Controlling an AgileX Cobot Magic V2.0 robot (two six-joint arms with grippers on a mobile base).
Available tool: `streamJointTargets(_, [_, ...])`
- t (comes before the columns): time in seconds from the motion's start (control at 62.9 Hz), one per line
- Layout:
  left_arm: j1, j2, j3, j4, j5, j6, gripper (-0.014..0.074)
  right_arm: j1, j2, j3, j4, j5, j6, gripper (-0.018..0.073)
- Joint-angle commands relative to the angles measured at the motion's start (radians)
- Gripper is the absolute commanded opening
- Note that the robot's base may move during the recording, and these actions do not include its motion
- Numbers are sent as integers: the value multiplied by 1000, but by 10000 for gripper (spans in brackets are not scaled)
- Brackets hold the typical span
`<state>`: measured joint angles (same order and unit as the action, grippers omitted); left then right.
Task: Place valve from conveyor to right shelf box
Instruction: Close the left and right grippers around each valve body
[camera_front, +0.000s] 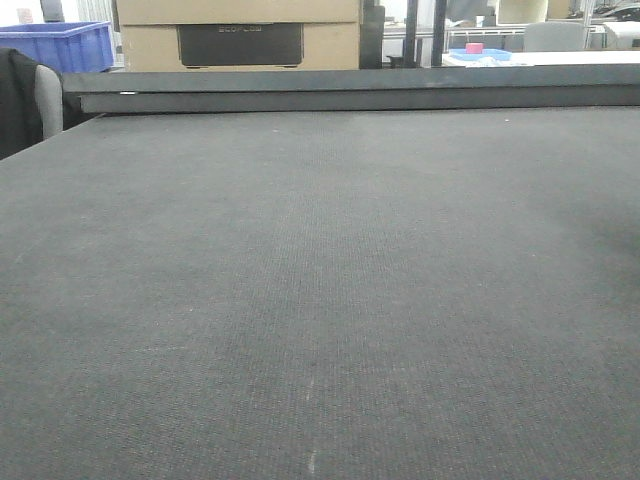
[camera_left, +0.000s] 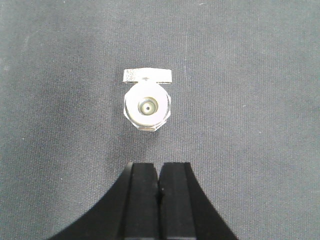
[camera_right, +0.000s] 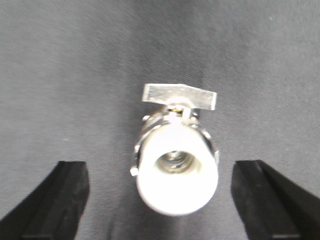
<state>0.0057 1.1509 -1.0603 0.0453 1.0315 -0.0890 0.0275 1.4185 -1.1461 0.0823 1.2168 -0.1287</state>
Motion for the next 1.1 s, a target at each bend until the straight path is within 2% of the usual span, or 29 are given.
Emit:
streamJointTargets(0.0, [-2, -2, -9, -9, -3, 1, -110, -3, 23, 11, -17, -16, -2, 464])
streamJointTargets(0.191, [-2, -2, -9, -13, 0, 1, -110, -3, 73, 56, -17, -84, -2, 412])
streamJointTargets(0.334, [-2, -2, -9, -24, 0, 1, -110, -3, 96, 92, -17, -143, -2, 411])
streamJointTargets(0.795, [-2, -2, -9, -45, 0, 1, -110, -3, 108, 120, -17, -186, -2, 411])
streamJointTargets(0.859, [-2, -2, -9, -45, -2, 1, -110, -3, 108, 120, -17, -188, 1, 389])
streamJointTargets(0.906, [-2, -2, -9, -45, -2, 1, -110, -3, 108, 120, -17, -191, 11, 342])
streamJointTargets(0.986, [-2, -2, -9, -45, -2, 1, -110, -3, 108, 120, -17, -191, 25, 200])
streamJointTargets(1.018, [-2, -2, -9, -45, -2, 1, -110, -3, 108, 120, -17, -188, 25, 130])
streamJointTargets(1.081, [-2, -2, -9, -45, -2, 1, -110, -3, 108, 120, -17, -178, 25, -66])
